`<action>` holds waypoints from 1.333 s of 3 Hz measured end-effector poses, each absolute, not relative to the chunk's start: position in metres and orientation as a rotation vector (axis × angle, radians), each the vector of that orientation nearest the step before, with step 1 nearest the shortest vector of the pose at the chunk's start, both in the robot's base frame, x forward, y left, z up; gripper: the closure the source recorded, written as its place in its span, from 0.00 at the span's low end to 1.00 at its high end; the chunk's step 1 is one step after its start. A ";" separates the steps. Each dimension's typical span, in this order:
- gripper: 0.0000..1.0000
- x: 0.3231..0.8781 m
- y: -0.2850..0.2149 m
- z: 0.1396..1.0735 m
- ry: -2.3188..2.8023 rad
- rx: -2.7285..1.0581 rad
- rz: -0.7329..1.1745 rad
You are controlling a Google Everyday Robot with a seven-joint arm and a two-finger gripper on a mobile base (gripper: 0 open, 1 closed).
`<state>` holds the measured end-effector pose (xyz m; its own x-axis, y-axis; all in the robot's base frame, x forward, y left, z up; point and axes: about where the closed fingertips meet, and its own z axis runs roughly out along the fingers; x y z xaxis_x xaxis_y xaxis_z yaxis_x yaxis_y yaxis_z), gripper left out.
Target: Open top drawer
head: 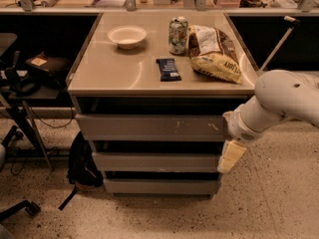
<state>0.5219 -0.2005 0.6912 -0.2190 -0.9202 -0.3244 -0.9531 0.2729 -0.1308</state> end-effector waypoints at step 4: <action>0.00 0.545 -0.137 0.650 2.045 -1.832 0.290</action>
Offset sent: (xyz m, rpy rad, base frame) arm 0.0305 0.0938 -0.0634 0.1262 0.0380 0.2520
